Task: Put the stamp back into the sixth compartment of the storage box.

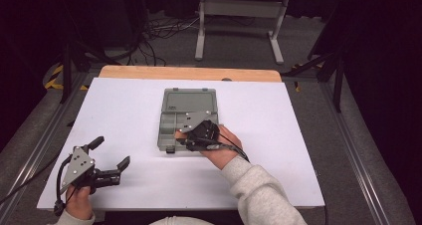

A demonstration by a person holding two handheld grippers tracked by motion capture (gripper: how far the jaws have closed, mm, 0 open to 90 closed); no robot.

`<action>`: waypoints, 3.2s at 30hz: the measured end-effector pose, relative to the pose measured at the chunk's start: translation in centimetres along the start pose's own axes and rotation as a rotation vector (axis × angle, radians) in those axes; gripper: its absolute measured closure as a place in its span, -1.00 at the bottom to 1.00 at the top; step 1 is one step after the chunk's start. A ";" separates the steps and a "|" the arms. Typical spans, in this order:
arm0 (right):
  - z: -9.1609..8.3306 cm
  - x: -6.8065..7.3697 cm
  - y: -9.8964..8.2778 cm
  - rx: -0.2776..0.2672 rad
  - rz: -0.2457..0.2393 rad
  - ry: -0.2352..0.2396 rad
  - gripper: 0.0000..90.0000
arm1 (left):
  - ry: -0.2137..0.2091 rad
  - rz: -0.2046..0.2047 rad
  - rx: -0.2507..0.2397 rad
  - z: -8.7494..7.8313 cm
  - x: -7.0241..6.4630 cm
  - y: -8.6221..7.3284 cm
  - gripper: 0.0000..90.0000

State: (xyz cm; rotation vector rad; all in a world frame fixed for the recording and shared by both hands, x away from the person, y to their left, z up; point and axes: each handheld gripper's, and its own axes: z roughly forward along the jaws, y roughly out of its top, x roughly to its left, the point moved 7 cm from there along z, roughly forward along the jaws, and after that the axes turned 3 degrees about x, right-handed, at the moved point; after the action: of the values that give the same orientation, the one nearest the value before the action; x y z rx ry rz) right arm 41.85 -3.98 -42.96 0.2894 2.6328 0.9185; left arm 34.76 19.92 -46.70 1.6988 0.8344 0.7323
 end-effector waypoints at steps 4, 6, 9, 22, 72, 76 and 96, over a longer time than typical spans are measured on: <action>0.2 -0.4 0.2 0.006 0.002 -0.009 0.47 | 0.001 -0.001 0.000 0.0 0.0 0.0 -0.99; 0.4 -0.7 0.4 0.006 0.007 -0.012 0.47 | 0.000 -0.001 -0.001 0.0 0.0 0.0 -0.99; 0.7 -0.9 0.4 0.010 0.013 -0.015 0.47 | -0.002 0.001 -0.001 0.0 0.0 0.0 -0.99; 1.9 -2.0 0.1 0.030 0.040 -0.032 0.47 | -0.003 0.001 -0.001 0.0 0.0 0.0 -0.99; 5.3 -3.3 -1.3 0.140 0.106 0.015 0.47 | -0.005 -0.008 -0.003 0.0 0.1 0.0 -0.99; 5.5 -3.3 -1.4 0.154 0.107 0.021 0.47 | -0.006 -0.006 -0.002 0.0 0.1 0.0 -0.99; 6.0 -3.0 -2.0 0.204 0.116 0.057 0.47 | -0.007 -0.005 -0.002 0.0 0.1 0.0 -0.99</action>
State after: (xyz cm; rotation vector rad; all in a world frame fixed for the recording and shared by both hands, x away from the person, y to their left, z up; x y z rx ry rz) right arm 46.72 -3.05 -47.92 0.4770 2.7910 0.7022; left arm 34.80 20.00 -46.68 1.6955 0.8326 0.7232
